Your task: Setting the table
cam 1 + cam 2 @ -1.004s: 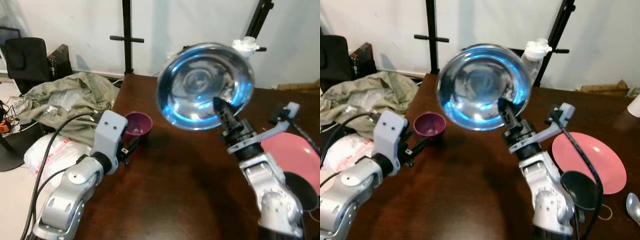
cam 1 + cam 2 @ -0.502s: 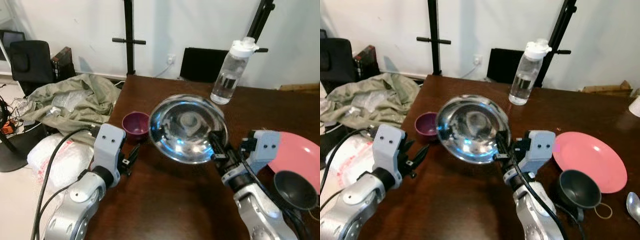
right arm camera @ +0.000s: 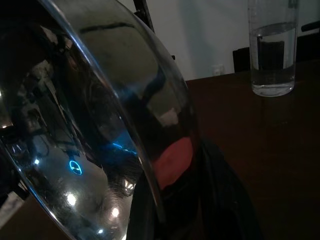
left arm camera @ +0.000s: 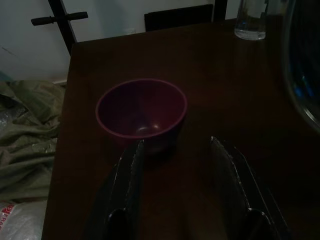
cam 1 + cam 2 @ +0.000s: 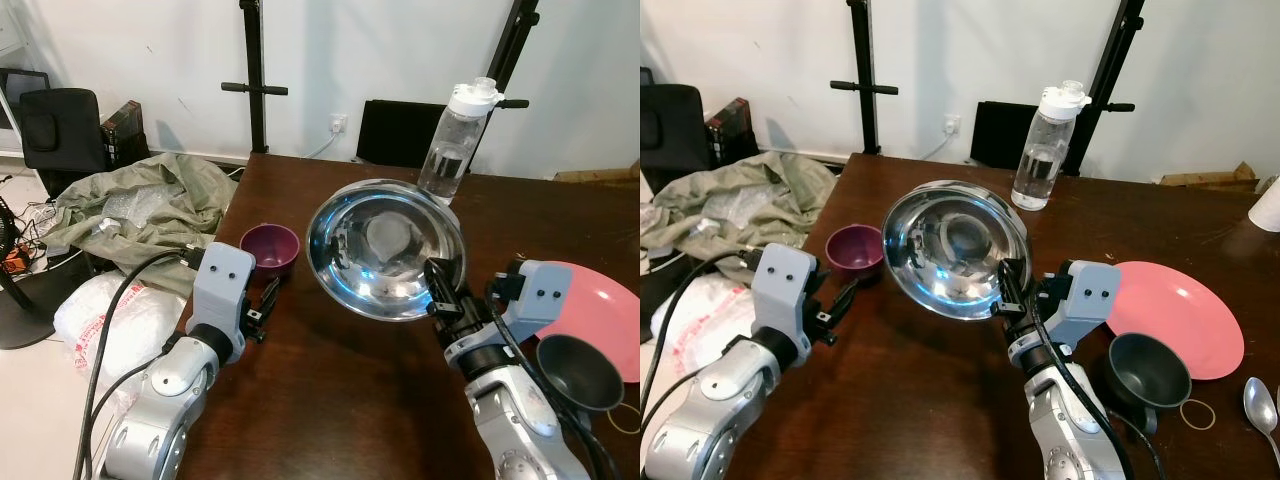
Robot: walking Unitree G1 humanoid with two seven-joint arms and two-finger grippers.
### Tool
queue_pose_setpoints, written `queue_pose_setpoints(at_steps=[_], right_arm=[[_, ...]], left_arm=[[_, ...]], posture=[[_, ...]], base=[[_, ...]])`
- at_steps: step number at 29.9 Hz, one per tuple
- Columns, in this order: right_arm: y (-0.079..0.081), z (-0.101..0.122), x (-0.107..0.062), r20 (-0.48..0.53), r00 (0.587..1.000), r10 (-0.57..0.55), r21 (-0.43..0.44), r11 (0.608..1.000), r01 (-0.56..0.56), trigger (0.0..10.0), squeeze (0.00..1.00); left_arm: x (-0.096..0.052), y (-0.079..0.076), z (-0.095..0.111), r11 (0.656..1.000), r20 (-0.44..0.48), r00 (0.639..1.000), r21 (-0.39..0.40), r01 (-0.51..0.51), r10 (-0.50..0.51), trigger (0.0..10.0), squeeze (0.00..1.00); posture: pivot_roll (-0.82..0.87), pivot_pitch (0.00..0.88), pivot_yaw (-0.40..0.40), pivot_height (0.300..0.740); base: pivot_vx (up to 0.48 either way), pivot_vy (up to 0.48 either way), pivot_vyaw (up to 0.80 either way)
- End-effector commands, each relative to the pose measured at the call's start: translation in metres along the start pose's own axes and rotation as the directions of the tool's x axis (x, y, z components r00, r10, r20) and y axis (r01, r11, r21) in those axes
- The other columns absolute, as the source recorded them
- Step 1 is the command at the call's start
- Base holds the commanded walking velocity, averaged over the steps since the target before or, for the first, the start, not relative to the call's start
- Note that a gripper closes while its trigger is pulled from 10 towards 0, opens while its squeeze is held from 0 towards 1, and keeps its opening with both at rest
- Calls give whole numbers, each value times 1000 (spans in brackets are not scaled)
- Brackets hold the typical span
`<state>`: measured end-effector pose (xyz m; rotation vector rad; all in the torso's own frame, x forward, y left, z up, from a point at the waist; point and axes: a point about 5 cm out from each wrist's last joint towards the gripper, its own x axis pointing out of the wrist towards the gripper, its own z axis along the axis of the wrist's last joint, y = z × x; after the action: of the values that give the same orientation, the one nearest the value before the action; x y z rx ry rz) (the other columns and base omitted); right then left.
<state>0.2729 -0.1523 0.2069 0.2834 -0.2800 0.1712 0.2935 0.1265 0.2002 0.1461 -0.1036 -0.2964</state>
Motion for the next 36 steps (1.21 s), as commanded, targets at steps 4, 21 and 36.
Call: queue_pose_setpoints(at_steps=[4, 21, 36], right_arm=[[-3, -5, 0, 4, 999, -35, -29, 999, 35, 10000, 0], [-2, -7, 2, 1, 1000, -29, -12, 1000, 29, 10000, 0], [0, -8, 1, -1, 1000, -21, -9, 1000, 21, 10000, 0]], left_arm=[[0, 2, -5, 1000, 7, 1000, -17, -7, 7, 10000, 0], [1, 5, -2, 1000, 31, 999, -16, -9, 10, 10000, 0], [3, 6, -2, 1000, 35, 999, -19, -6, 6, 10000, 0]], posture=[[65, 113, 67, 740], [66, 114, 67, 740], [64, 119, 68, 740]], base=[[0, 0, 0], [-307, 0, 0], [-357, 0, 0]])
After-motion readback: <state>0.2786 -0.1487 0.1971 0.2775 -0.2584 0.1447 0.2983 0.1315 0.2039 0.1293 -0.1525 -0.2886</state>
